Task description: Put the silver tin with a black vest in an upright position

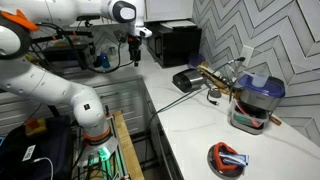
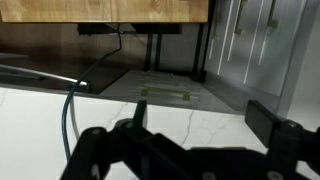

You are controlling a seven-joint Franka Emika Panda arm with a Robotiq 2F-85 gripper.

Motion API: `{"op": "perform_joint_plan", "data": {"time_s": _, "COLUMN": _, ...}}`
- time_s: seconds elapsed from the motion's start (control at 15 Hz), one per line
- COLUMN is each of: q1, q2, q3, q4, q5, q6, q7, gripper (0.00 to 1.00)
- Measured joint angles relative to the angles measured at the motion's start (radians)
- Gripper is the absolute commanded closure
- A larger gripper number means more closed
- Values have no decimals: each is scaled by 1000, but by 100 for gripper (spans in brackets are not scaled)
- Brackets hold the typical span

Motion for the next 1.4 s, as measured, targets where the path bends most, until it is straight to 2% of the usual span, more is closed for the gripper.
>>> {"op": "perform_joint_plan", "data": {"time_s": 0.47, "q1": -4, "q2": -2, "q3": -2, "q4": 1, "q5": 0, "q6": 9, "q7": 0, "gripper": 0}}
{"op": "perform_joint_plan", "data": {"time_s": 0.6, "q1": -38, "q2": 1, "q3": -24, "q4": 7, "q5": -16, "q6": 61, "q7": -3, "gripper": 0}}
{"op": "perform_joint_plan", "data": {"time_s": 0.8, "q1": -109, "q2": 51, "q3": -100, "q4": 61, "q5": -65, "q6": 168, "q7": -69, "gripper": 0}}
{"op": "perform_joint_plan", "data": {"time_s": 1.0, "q1": -133, "q2": 197, "q3": -185, "q4": 187, "q5": -68, "q6": 184, "q7": -210, "gripper": 0}}
{"op": "perform_joint_plan", "data": {"time_s": 1.13, "q1": -132, "q2": 323, "q3": -220, "q4": 298, "q5": -68, "q6": 148, "q7": -317, "gripper": 0}}
{"op": "perform_joint_plan", "data": {"time_s": 1.2, "q1": -132, "q2": 387, "q3": -225, "q4": 356, "q5": -80, "q6": 122, "q7": -354, "gripper": 0}}
{"op": "perform_joint_plan", "data": {"time_s": 1.4, "q1": -131, "q2": 570, "q3": -206, "q4": 530, "q5": -237, "q6": 114, "q7": -361, "gripper": 0}}
